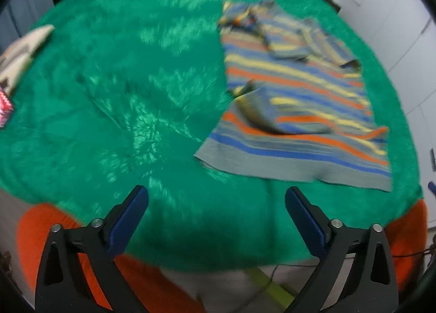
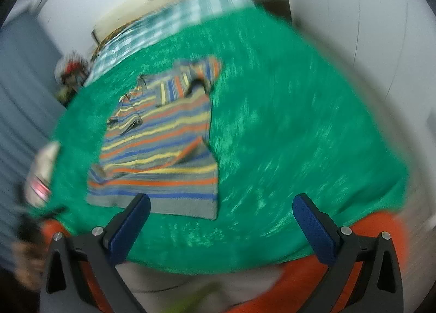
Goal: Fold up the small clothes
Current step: 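Grasp the sweater hem with both grippers and pull it toward the tools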
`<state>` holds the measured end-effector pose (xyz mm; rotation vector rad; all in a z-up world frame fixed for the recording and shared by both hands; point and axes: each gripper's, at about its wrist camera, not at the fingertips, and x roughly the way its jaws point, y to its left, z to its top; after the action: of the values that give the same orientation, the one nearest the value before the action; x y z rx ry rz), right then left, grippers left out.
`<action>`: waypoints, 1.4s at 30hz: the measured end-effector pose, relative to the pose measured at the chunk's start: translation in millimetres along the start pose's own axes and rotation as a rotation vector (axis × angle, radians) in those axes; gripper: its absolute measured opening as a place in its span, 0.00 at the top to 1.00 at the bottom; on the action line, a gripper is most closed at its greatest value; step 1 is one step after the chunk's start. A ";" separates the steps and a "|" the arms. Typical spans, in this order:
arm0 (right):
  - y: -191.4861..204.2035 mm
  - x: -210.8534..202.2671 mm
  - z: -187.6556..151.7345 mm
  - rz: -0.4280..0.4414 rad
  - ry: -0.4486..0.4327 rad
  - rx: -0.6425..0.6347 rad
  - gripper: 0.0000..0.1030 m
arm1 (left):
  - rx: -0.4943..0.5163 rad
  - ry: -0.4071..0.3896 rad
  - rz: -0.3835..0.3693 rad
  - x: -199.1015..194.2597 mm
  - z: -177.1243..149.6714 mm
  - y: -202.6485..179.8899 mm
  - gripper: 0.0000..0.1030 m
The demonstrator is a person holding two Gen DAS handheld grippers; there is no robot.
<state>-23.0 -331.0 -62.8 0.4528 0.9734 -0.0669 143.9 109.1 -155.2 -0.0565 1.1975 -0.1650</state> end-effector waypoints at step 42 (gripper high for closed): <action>8.8 133.0 -42.2 0.085 0.540 -0.105 0.94 | 0.089 0.284 0.041 18.4 -29.8 -2.7 0.93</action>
<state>21.7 -286.8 -187.7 0.4220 1.4779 0.1925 122.5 104.8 -182.7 0.0711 1.4720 -0.1948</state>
